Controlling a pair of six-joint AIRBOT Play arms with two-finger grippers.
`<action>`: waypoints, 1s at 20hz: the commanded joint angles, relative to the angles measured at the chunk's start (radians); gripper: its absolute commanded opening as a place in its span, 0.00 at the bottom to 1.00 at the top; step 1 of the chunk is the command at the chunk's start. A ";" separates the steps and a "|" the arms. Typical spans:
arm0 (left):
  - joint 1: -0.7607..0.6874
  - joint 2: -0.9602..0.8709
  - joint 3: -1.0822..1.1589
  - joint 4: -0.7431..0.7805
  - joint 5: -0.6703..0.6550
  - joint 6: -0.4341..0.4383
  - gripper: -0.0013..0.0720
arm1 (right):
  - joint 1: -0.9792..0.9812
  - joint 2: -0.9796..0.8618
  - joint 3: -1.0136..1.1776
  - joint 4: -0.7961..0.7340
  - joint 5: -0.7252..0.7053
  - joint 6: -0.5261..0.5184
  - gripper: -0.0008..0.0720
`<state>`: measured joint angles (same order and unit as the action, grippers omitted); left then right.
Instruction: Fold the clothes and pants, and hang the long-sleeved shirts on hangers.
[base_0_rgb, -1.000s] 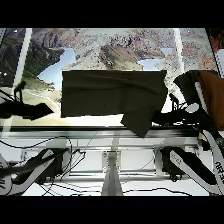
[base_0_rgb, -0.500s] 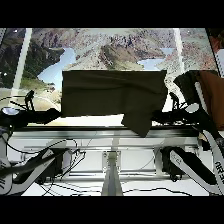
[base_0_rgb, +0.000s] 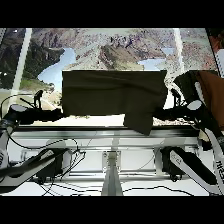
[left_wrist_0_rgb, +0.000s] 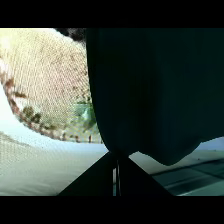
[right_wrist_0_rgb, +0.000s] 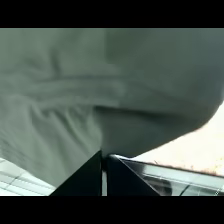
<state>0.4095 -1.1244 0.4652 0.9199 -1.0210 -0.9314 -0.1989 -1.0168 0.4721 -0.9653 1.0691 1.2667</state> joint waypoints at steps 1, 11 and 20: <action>-0.010 -0.003 0.127 -0.006 -0.175 0.021 0.03 | 0.000 0.023 0.086 -0.003 0.077 -0.013 0.02; 0.092 0.293 0.174 0.057 -0.402 -0.035 0.03 | 0.000 0.419 0.107 0.013 0.223 0.179 0.02; -0.077 0.106 0.179 -0.371 0.259 -0.032 0.02 | 0.008 0.126 0.135 0.309 -0.417 0.187 0.02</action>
<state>0.4137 -0.9401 0.6415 0.7067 -1.0489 -0.9657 -0.1970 -0.7719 0.5877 -0.7582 0.8799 1.4490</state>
